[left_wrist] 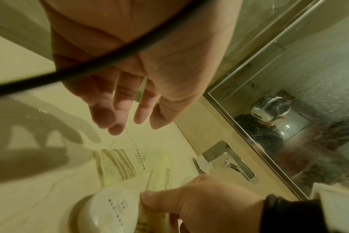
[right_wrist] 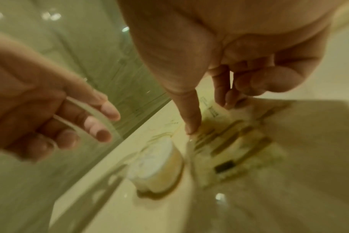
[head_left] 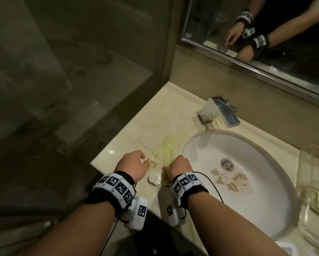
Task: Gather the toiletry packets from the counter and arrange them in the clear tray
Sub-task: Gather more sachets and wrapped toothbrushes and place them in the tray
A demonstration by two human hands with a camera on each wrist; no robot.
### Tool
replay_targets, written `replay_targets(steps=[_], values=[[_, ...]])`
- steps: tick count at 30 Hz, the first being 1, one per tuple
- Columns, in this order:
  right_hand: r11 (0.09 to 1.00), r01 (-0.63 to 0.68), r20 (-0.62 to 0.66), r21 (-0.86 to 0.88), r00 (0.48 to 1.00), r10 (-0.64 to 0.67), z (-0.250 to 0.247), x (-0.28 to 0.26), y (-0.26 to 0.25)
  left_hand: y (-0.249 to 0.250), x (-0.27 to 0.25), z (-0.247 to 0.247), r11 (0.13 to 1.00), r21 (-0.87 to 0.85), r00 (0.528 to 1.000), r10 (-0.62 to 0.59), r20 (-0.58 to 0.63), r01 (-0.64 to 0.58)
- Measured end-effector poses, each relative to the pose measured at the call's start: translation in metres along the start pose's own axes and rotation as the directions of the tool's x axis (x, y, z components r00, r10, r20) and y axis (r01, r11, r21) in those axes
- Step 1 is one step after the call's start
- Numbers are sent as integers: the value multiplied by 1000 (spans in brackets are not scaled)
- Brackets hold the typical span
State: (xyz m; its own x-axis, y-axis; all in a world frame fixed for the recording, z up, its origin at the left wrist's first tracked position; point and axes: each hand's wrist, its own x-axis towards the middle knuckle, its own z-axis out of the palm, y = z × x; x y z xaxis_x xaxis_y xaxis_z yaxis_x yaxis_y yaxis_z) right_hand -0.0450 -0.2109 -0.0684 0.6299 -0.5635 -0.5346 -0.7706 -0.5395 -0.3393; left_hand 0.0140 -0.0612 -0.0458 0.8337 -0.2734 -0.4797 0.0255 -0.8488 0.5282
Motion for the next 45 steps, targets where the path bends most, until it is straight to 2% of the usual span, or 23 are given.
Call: replay_targets(steps=[3, 6, 13, 19, 24, 27, 29, 31, 32, 34, 37, 39, 43, 45], values=[[997, -5, -36, 72, 999, 8, -6, -3, -1, 5, 7, 4, 1000, 16, 1000, 9, 15, -9], [985, 52, -103, 167, 994, -35, -16, -4, 2, 14, 19, 9, 998, 56, 999, 26, 19, -27], [932, 152, -261, 330, 963, -64, -42, -13, 27, 41, 47, 27, 949, 311, 999, 46, 28, -53], [891, 130, -254, 434, 967, -17, -54, -28, 55, 57, 59, 42, 927, 369, 998, 46, 40, -57], [862, 105, -252, 496, 967, 26, -59, -34, 69, 71, 57, 33, 911, 392, 987, 73, 142, -124], [795, 112, -238, 596, 970, 42, -68, -41, 71, 89, 45, 24, 947, 251, 976, 173, 133, -202], [753, 131, -260, 645, 964, 56, -74, -45, 74, 107, 32, 25, 962, 57, 959, 257, 117, -265], [719, 163, -307, 676, 949, 74, -82, -47, 80, 128, 18, 34, 932, -136, 927, 353, 128, -336], [706, 181, -335, 685, 938, 86, -87, -49, 86, 138, 11, 40, 909, -254, 915, 374, 152, -330], [678, 216, -383, 703, 918, 105, -97, -55, 98, 157, -6, 54, 844, -488, 901, 369, 231, -221], [619, 255, -409, 743, 905, 118, -116, -68, 125, 179, -26, 81, 791, -609, 878, 333, 343, -62], [654, 275, -437, 705, 894, 95, -125, -76, 150, 192, -39, 100, 759, -651, 841, 335, 424, 26], [858, 230, -473, 459, 881, 16, -142, -95, 215, 216, -68, 143, 706, -685, 748, 354, 561, 180], [887, 202, -452, 416, 892, 8, -150, -106, 246, 227, -84, 166, 699, -679, 719, 353, 599, 223]])
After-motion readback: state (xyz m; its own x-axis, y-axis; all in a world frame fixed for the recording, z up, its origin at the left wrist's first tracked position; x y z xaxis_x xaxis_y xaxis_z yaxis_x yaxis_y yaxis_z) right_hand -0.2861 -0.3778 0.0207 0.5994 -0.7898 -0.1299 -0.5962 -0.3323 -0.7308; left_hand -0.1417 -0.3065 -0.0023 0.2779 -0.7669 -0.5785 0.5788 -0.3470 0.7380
